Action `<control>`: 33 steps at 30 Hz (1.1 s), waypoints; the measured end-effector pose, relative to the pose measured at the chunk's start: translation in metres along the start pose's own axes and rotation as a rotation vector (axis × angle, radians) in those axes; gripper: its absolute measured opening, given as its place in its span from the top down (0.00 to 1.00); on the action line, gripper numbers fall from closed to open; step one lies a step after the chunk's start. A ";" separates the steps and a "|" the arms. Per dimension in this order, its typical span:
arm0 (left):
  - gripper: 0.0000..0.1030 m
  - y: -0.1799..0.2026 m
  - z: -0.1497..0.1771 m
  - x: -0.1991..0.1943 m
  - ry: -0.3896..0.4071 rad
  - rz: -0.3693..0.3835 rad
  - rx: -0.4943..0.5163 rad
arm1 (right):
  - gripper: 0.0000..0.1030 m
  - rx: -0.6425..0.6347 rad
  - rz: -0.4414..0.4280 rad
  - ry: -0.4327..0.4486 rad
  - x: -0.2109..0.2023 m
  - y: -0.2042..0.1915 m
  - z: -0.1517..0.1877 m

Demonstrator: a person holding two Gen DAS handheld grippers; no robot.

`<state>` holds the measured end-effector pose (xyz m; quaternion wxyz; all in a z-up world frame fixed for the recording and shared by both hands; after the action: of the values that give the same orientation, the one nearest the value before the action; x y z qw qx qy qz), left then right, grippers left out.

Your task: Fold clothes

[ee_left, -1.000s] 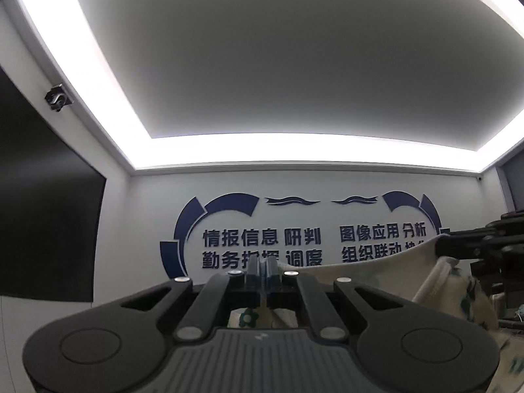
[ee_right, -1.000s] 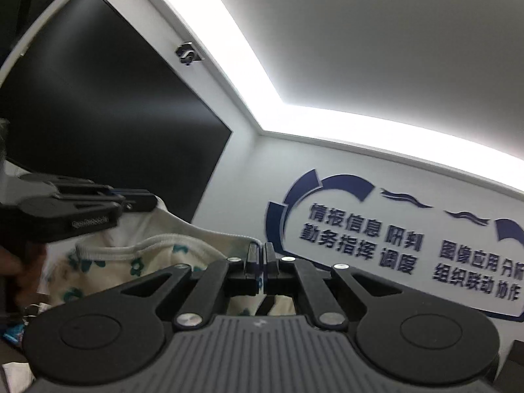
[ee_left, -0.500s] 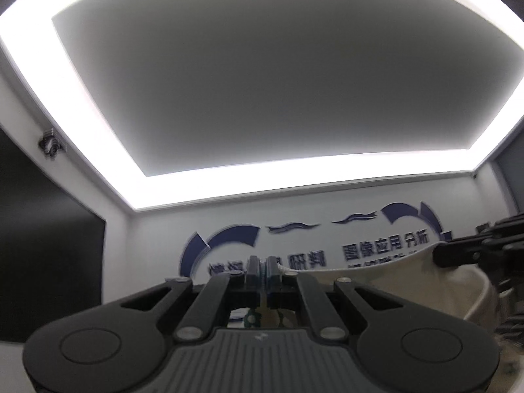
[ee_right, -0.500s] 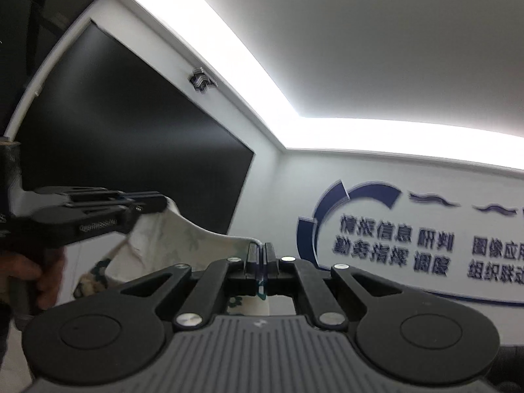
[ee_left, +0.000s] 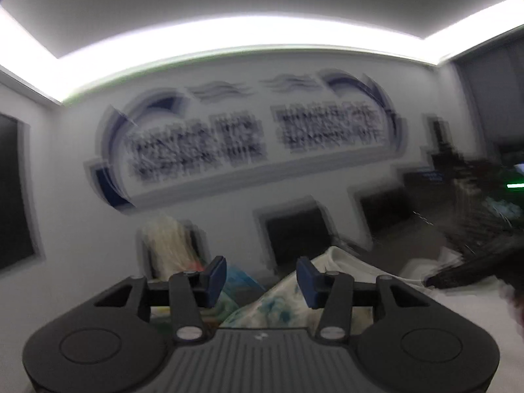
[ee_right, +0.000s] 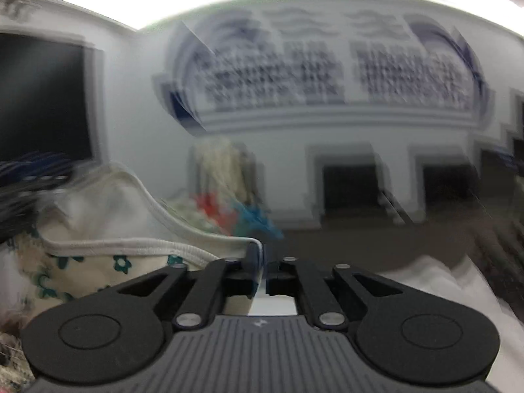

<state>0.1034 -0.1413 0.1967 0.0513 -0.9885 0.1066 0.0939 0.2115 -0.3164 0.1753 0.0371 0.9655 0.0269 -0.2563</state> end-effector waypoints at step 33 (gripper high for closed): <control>0.94 -0.036 0.229 -0.107 -0.347 0.265 0.002 | 0.98 0.026 -0.136 -0.012 -0.048 0.034 0.207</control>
<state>-0.0316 -0.0566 -0.0029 0.0574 -0.9349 0.2252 0.2684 0.0701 -0.3698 0.0219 0.0073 0.9602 0.0890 -0.2645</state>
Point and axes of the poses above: each gripper's, at about its wrist camera, not at the fingertips, and x roughly the way its jaws point, y to its right, z to its underside, the point moved 9 cm from there along x, roughly the way its jaws point, and after that the axes turned 8 degrees about -x, right-handed, at the moved point
